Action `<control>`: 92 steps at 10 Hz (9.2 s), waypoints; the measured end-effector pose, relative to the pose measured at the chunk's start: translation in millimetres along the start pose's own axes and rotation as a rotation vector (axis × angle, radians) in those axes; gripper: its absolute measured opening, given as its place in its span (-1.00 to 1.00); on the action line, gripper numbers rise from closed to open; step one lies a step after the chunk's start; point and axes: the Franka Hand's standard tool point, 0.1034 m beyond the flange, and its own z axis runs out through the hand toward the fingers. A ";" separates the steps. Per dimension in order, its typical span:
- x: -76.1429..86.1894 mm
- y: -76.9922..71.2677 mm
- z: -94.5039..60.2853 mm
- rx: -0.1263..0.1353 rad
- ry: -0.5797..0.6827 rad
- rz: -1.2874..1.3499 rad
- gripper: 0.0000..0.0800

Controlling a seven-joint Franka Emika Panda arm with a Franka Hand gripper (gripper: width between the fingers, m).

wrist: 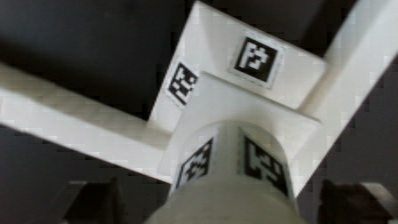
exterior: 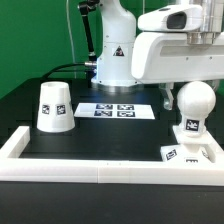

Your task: Assemble lamp

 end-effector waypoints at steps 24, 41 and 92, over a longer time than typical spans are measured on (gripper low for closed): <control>-2.5 -5.7 4.1 -0.001 -0.021 -0.516 0.44; -7.8 -10.0 5.4 0.025 -0.077 1.042 0.44; -4.7 -7.7 1.7 0.026 -0.037 -0.779 0.44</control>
Offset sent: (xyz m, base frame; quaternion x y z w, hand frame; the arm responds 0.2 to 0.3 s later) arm 0.0000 0.0000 0.0000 0.0000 0.0000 0.0000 1.0000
